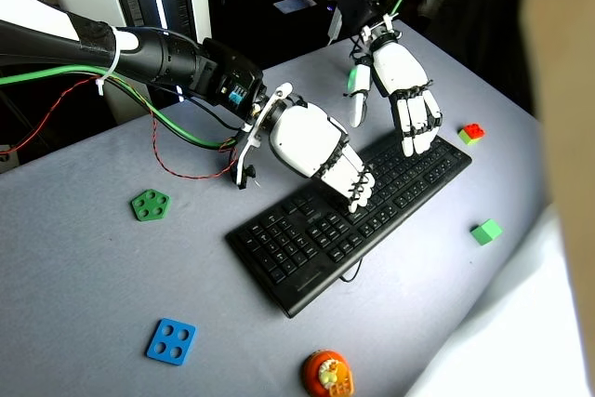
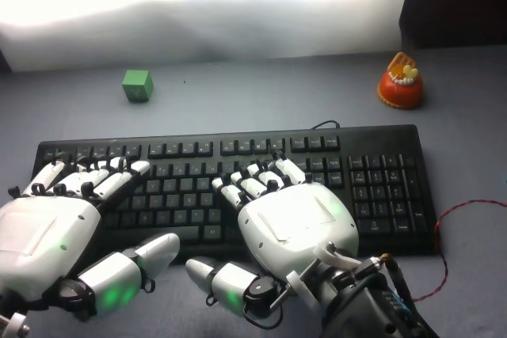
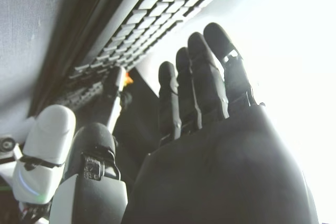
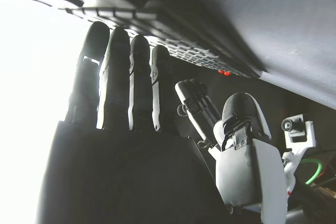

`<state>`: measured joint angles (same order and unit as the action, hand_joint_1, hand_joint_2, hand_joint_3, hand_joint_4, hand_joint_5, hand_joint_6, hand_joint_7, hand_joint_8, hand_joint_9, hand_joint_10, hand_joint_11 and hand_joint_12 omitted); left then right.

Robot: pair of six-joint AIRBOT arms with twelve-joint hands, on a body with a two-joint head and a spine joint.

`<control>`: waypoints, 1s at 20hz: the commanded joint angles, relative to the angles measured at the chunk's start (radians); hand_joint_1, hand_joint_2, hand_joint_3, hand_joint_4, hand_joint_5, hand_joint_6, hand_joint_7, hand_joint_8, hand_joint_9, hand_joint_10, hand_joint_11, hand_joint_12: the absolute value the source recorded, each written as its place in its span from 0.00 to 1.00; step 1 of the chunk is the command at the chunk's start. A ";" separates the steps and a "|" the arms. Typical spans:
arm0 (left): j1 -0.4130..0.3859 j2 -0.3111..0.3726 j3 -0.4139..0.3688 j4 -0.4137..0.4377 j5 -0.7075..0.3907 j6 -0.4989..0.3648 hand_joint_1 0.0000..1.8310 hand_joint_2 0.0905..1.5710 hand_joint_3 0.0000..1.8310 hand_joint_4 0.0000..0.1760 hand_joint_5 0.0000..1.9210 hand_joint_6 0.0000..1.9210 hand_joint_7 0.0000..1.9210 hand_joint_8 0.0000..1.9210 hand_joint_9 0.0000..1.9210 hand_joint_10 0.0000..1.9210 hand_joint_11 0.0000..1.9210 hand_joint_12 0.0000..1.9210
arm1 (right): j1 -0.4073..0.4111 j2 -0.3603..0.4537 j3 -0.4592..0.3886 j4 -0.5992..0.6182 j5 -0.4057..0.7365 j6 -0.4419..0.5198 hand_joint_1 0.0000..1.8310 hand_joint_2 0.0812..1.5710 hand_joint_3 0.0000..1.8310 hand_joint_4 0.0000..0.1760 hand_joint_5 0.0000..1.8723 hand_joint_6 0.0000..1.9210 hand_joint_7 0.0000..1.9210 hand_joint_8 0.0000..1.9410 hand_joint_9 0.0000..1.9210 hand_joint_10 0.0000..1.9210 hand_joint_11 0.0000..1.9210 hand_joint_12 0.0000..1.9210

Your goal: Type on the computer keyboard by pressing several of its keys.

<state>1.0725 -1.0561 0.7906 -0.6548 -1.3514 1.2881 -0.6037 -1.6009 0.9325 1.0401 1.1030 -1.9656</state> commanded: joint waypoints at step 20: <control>0.019 -0.090 0.094 0.047 -0.127 -0.006 0.02 0.80 0.00 0.02 0.21 0.02 0.22 0.00 0.23 0.01 0.00 0.59 | -0.016 0.009 -0.001 -0.023 0.037 0.022 0.07 0.75 0.00 0.00 0.28 0.02 0.33 0.00 0.26 0.04 0.00 0.63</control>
<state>1.0939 -1.1442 0.8776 -0.6392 -1.3804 1.2839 -0.6140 -1.5936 0.9325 1.0203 1.1191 -1.9419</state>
